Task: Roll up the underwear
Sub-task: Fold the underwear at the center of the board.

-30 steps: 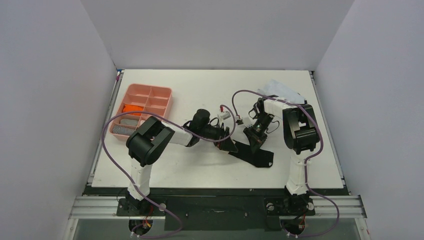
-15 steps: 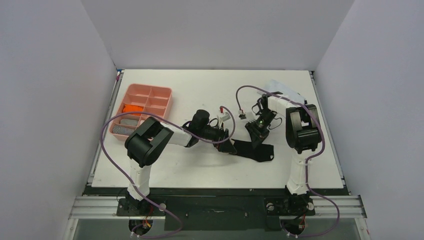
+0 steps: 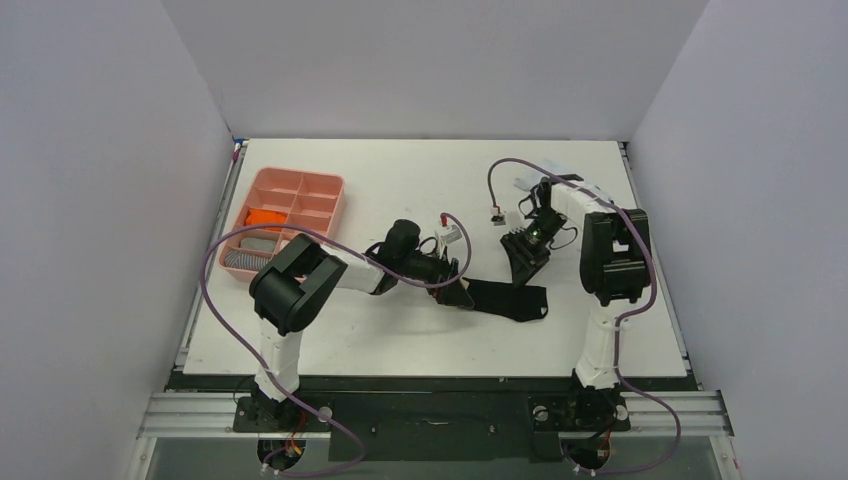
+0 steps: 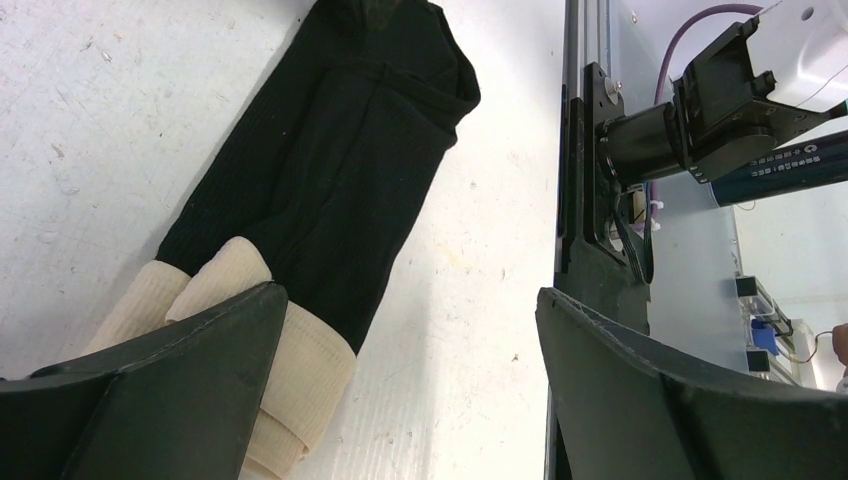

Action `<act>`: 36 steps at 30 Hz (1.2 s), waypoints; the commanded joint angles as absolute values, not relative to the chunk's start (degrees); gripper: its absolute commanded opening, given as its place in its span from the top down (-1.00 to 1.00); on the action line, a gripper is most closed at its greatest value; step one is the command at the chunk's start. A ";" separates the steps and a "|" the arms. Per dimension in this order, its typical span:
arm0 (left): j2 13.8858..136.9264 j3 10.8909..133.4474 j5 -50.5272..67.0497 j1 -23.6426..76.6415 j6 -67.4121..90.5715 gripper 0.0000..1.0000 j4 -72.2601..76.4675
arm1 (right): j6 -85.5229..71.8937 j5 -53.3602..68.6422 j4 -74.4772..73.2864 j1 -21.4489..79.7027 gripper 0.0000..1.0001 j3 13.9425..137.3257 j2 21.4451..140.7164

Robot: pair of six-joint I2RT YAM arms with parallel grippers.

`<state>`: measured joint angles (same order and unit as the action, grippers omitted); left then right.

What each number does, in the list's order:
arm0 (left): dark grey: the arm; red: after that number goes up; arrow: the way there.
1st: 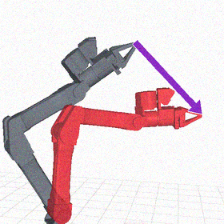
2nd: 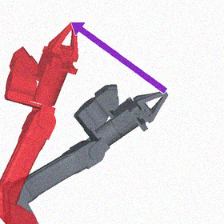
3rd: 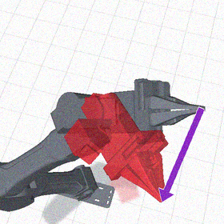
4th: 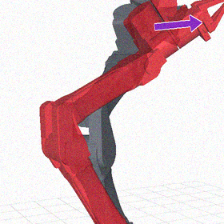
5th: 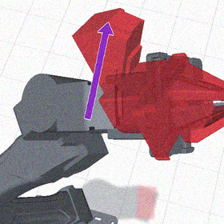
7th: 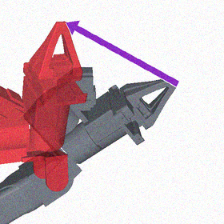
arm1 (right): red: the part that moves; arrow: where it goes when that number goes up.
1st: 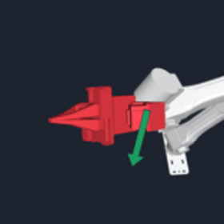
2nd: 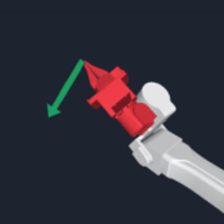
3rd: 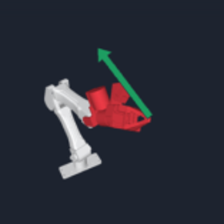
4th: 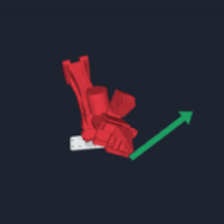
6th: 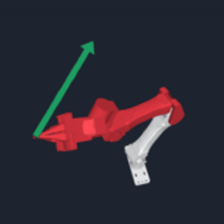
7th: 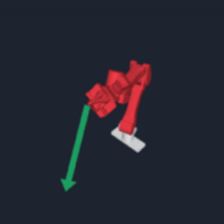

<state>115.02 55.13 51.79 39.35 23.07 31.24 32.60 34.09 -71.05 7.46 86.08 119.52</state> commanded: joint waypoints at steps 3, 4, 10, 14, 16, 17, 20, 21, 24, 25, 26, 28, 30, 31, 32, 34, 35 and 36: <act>114.83 54.15 46.85 39.40 23.86 -0.94 26.33 | 35.91 34.80 -75.25 5.94 0.33 88.59 114.25; 114.72 54.10 46.72 39.38 24.19 -0.94 26.69 | 36.02 35.07 -75.37 5.88 0.33 88.09 113.77; 113.02 54.38 47.17 39.37 25.62 -0.93 28.38 | 38.27 35.46 -75.46 6.55 0.35 81.97 107.72; 111.85 54.88 47.84 39.16 25.37 -0.93 27.55 | 38.83 32.58 -73.45 6.83 0.36 76.13 104.15; 111.23 54.76 47.98 39.02 25.12 -0.93 27.23 | 38.26 30.64 -71.76 6.91 0.36 73.51 103.10; 110.73 54.58 48.03 38.98 24.95 -0.93 27.13 | 37.82 29.50 -71.17 7.04 0.36 71.95 102.66; 109.80 53.94 48.60 39.02 24.00 -0.93 26.88 | 36.50 27.57 -68.00 7.36 0.37 69.56 102.72; 109.32 53.78 48.82 39.00 23.73 -0.93 26.91 | 35.54 26.82 -67.35 7.46 0.38 69.03 102.95; 108.21 52.96 50.28 39.02 22.83 -0.93 27.73 | 34.26 26.24 -65.62 7.53 0.39 69.31 104.83; 107.98 52.89 50.76 38.96 22.71 -0.93 28.33 | 34.05 26.22 -65.37 7.66 0.39 69.67 105.28; 107.61 52.82 51.56 38.90 22.60 -0.93 28.54 | 33.52 26.11 -64.84 7.65 0.39 69.90 106.04; 107.00 52.74 52.69 38.81 22.58 -0.93 28.93 | 32.77 25.62 -64.22 7.86 0.40 70.60 107.28; 106.43 52.63 53.61 38.66 22.77 -0.93 29.35 | 32.02 24.87 -63.61 8.06 0.41 71.33 108.38; 106.17 52.55 53.87 38.47 22.90 -0.93 29.88 | 31.79 24.74 -63.44 8.11 0.41 71.69 108.72; 105.78 52.42 54.23 38.40 23.11 -0.93 30.19 | 31.39 24.36 -63.03 8.12 0.41 71.83 109.36; 105.06 52.45 54.84 38.08 23.26 -0.93 30.57 | 31.05 23.75 -62.94 8.14 0.42 72.67 110.04; 104.78 52.47 54.98 37.82 23.26 -0.93 30.78 | 30.91 23.52 -62.87 8.16 0.42 73.36 110.26; 104.35 52.47 55.04 37.58 23.28 -0.93 30.83 | 30.73 23.11 -62.90 8.13 0.42 74.26 110.69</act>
